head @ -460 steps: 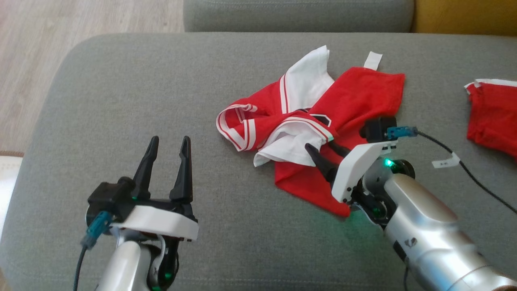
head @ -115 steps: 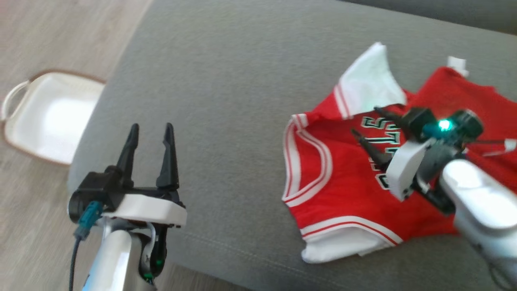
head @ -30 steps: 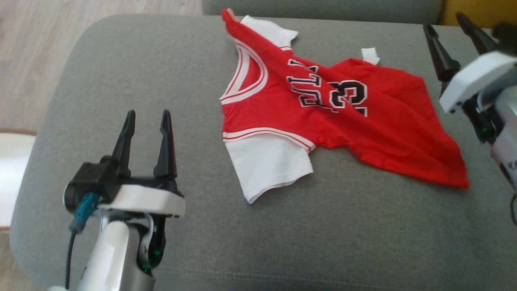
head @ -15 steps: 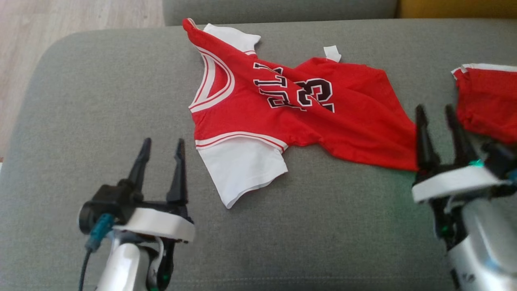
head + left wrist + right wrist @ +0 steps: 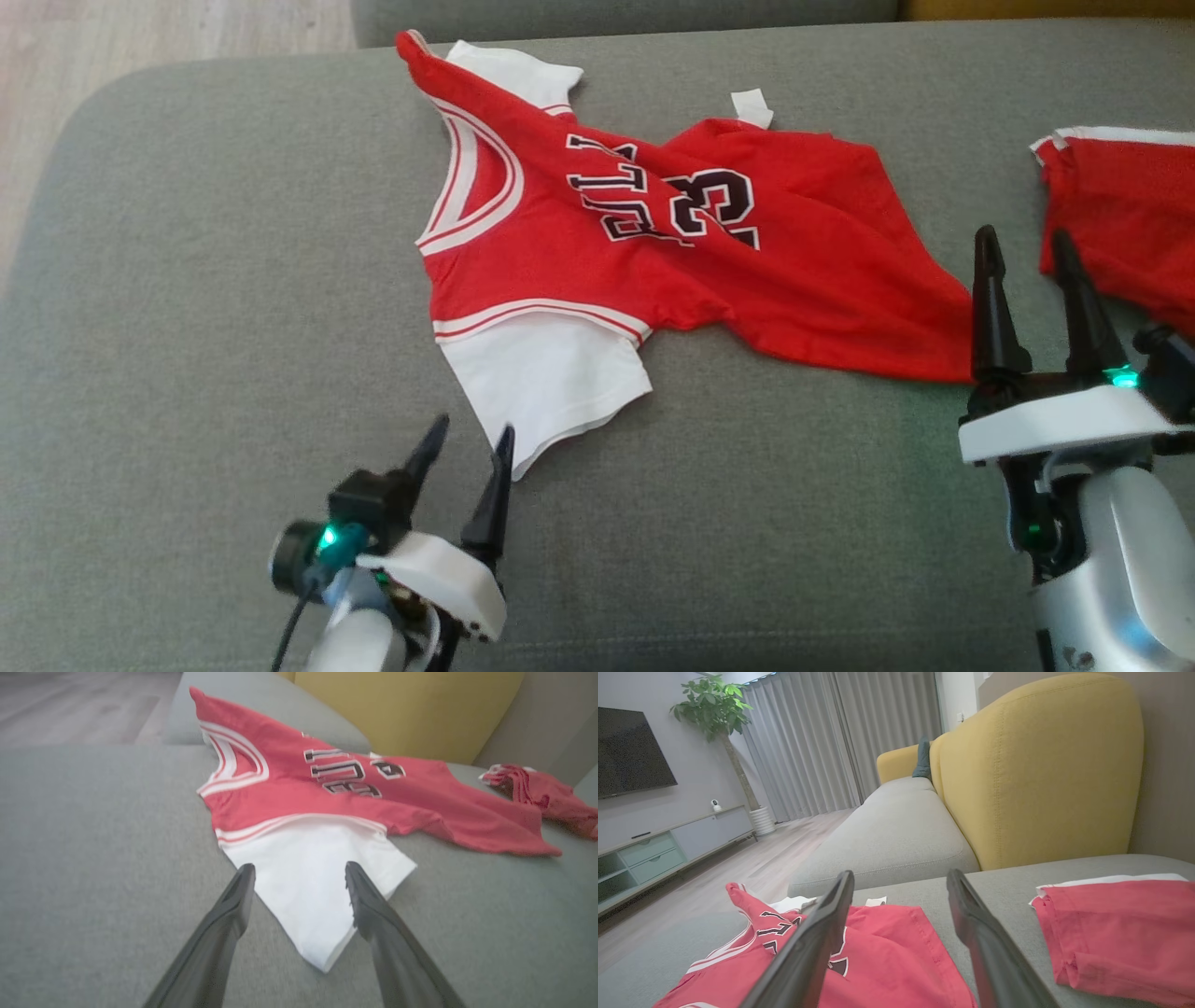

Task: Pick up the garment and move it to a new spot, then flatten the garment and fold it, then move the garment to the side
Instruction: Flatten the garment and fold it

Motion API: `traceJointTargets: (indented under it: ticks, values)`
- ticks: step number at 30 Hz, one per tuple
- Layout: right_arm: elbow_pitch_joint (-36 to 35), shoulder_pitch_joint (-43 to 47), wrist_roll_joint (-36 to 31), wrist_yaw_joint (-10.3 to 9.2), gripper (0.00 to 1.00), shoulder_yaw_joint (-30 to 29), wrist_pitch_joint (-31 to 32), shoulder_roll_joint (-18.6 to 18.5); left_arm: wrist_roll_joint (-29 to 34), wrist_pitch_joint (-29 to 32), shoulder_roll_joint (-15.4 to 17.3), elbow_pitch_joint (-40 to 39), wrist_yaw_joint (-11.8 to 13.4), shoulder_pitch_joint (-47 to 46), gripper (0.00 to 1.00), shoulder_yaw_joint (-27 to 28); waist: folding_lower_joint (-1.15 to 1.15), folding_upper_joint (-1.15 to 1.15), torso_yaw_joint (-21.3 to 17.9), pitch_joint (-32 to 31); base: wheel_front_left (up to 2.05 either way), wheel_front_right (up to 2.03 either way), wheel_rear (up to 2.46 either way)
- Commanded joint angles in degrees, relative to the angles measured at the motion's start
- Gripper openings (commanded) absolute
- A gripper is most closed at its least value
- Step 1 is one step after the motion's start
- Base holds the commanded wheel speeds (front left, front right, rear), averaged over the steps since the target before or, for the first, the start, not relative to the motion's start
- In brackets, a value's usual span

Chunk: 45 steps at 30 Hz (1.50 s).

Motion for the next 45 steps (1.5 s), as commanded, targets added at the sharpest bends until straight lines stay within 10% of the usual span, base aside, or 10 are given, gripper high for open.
traceJointTargets:
  ticks: [1, 12, 26, 28, 29, 45]
  values:
    - [-2.63, -0.93, -0.55, -0.05, 1.0, 0.72, 0.28, 0.32, -0.58, 0.27, 0.45, -0.45, -0.19, -3.19, 1.0, 1.08, 0.0, 0.0, -0.3, 0.24, 0.0, 0.0, 0.0]
    - [-5.06, -2.31, -1.25, -0.05, 1.0, -1.39, 2.09, -0.69, -3.94, 2.95, 0.45, 12.21, 2.63, -8.69, 1.0, -0.95, 0.0, 0.0, -2.62, 1.21, 0.0, 0.0, 0.0]
    - [-6.04, -3.01, -1.48, -0.05, 1.0, -1.79, 3.1, -1.17, -9.19, 3.83, 0.45, 18.42, 0.46, -11.87, 1.0, -4.23, 0.0, 0.0, -3.85, 1.72, 0.0, 0.0, 0.0]
    - [-6.12, -3.11, -1.58, -0.05, 1.0, -2.04, 3.19, -1.16, -9.93, 3.83, 0.45, 19.07, -0.13, -12.47, 0.19, -4.74, 0.0, 0.0, -3.76, 1.86, 0.0, 0.0, 0.0]
    - [-6.06, -3.08, -1.66, -0.05, 1.0, -2.21, 3.24, -1.13, -9.96, 3.49, 0.45, 19.37, -0.09, -12.84, 0.0, -4.75, 0.0, 0.0, -3.67, 1.89, 0.0, 0.0, 0.0]
    - [-3.37, -1.57, -2.1, -0.05, 1.0, -1.98, 4.6, 0.27, -9.93, -0.51, 2.29, 3.33, 0.76, -11.98, 0.0, 5.84, 0.0, 0.0, 0.31, 1.35, 0.0, 0.0, 0.0]
